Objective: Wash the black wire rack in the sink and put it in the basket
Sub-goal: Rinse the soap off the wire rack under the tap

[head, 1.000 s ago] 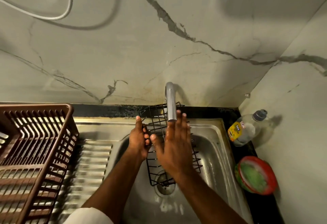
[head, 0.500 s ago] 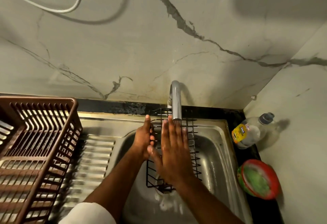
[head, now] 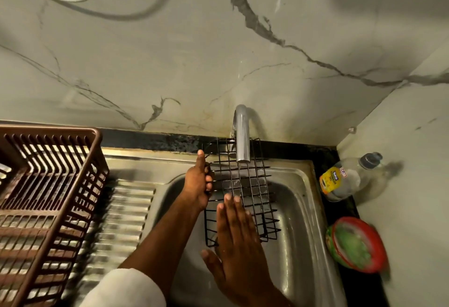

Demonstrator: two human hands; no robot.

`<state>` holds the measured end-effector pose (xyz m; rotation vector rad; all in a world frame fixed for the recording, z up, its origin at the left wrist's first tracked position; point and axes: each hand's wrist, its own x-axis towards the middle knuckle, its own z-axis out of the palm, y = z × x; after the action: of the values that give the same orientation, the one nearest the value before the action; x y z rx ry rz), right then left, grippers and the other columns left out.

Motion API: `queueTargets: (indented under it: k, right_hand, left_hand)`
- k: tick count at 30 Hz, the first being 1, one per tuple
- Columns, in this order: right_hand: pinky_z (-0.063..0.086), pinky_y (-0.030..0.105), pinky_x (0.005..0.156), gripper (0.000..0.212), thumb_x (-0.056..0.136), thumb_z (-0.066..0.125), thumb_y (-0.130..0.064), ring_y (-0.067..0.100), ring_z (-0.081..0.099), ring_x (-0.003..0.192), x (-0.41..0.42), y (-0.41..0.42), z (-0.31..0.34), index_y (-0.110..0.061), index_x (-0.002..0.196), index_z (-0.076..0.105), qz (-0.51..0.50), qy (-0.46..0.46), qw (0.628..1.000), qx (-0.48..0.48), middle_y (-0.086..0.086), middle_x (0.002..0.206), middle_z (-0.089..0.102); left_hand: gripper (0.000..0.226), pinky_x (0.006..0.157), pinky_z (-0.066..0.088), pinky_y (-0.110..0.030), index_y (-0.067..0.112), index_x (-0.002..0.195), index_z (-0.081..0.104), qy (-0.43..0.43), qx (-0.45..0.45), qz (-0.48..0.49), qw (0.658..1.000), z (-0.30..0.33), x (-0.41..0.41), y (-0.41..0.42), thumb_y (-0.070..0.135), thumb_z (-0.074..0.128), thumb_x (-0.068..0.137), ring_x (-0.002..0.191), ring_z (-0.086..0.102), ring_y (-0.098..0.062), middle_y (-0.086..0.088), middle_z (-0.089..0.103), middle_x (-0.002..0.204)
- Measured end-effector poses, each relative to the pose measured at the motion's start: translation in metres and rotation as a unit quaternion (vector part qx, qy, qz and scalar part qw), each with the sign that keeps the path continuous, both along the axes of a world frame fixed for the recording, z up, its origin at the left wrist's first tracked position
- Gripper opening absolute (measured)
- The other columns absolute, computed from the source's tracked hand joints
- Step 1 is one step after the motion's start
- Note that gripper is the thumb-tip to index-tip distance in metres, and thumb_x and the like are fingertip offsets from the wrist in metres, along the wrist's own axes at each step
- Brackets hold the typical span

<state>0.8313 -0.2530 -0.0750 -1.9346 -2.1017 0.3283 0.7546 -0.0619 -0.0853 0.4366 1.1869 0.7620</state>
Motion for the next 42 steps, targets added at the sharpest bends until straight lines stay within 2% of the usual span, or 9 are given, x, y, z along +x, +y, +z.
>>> queueTargets:
  k: [4,7,12,15,21,30,34,38,42]
  right_hand:
    - [0.002,0.047,0.125,0.078,0.099,0.005,-0.067,0.021,-0.007,0.156,0.009,0.051,0.028,-0.020,0.162,-0.001,-0.041,0.029,0.998,0.024,0.000,0.170,-0.010]
    - [0.006,0.050,0.126,0.082,0.092,-0.001,-0.075,0.026,-0.001,0.156,0.019,0.112,0.053,-0.029,0.159,-0.015,-0.100,0.044,0.994,0.025,0.002,0.169,-0.008]
    - [0.018,0.052,0.124,0.083,0.091,0.001,-0.078,0.030,0.005,0.156,0.024,0.136,0.059,-0.033,0.158,-0.018,-0.099,0.041,0.994,0.019,-0.005,0.168,-0.019]
    - [0.007,0.050,0.126,0.080,0.098,0.004,-0.071,0.023,-0.004,0.156,0.018,0.090,0.045,-0.024,0.160,-0.013,-0.057,0.010,0.998,0.023,-0.003,0.168,-0.017]
    - [0.011,0.048,0.121,0.079,0.101,0.017,-0.065,0.026,0.001,0.157,0.019,0.013,0.008,-0.016,0.162,0.008,-0.044,-0.014,0.999,-0.018,0.004,0.170,-0.003]
    - [0.003,0.047,0.126,0.087,0.094,0.015,-0.075,0.016,-0.030,0.144,0.034,0.145,0.069,-0.026,0.157,-0.022,-0.090,-0.029,0.995,0.013,0.000,0.164,-0.030]
    - [0.020,0.051,0.124,0.085,0.099,0.018,-0.071,0.025,0.005,0.156,0.021,0.126,0.060,-0.022,0.159,-0.018,-0.044,-0.022,0.999,0.021,-0.004,0.165,-0.027]
    - [0.012,0.049,0.124,0.081,0.100,0.016,-0.066,0.023,-0.007,0.156,0.024,0.057,0.022,-0.017,0.161,-0.005,-0.029,-0.018,0.999,0.029,0.002,0.169,-0.014]
    - [0.012,0.053,0.124,0.081,0.100,0.021,-0.063,0.028,-0.006,0.156,0.034,0.052,0.010,-0.012,0.162,0.007,-0.164,-0.017,0.985,0.043,0.007,0.170,-0.004]
  left_hand:
    - [0.056,0.037,0.027,-0.020,0.026,0.062,0.047,0.018,0.032,-0.031,0.999,0.006,-0.001,0.006,0.072,0.050,0.092,0.039,0.031,-0.008,0.007,0.040,0.052]
    - [0.060,0.054,0.052,-0.028,0.016,0.085,0.067,-0.030,0.031,-0.018,0.999,0.010,-0.002,0.004,0.076,0.064,0.080,0.063,0.060,-0.012,-0.006,0.062,0.078]
    - [0.057,0.033,0.024,-0.015,0.025,0.058,0.046,-0.061,0.022,0.000,0.998,0.015,-0.016,0.003,0.068,0.049,0.094,0.035,0.026,-0.006,0.007,0.033,0.047]
    - [0.056,0.030,0.023,-0.015,0.025,0.060,0.039,-0.066,0.014,0.009,0.998,0.008,-0.030,0.005,0.069,0.050,0.093,0.032,0.026,-0.005,0.008,0.033,0.046]
    - [0.058,0.026,0.020,-0.011,0.024,0.057,0.037,-0.085,0.003,0.002,0.996,0.004,-0.044,0.003,0.068,0.049,0.094,0.028,0.027,-0.004,0.009,0.033,0.043]
    - [0.059,0.028,0.020,-0.011,0.023,0.056,0.039,-0.121,0.004,-0.002,0.993,0.008,-0.049,-0.002,0.066,0.048,0.096,0.026,0.026,-0.004,0.009,0.033,0.040]
    - [0.058,0.030,0.017,-0.008,0.023,0.058,0.038,-0.133,0.006,0.029,0.991,0.007,-0.062,0.009,0.065,0.046,0.098,0.025,0.028,-0.003,0.008,0.034,0.039]
    - [0.059,0.036,0.014,-0.010,0.024,0.057,0.035,-0.130,0.018,0.034,0.991,0.007,-0.070,0.017,0.066,0.048,0.096,0.027,0.028,-0.003,0.009,0.034,0.040]
    - [0.060,0.029,0.018,-0.012,0.024,0.056,0.035,-0.127,0.011,0.056,0.990,0.011,-0.057,0.011,0.066,0.045,0.097,0.029,0.027,-0.003,0.009,0.033,0.041]
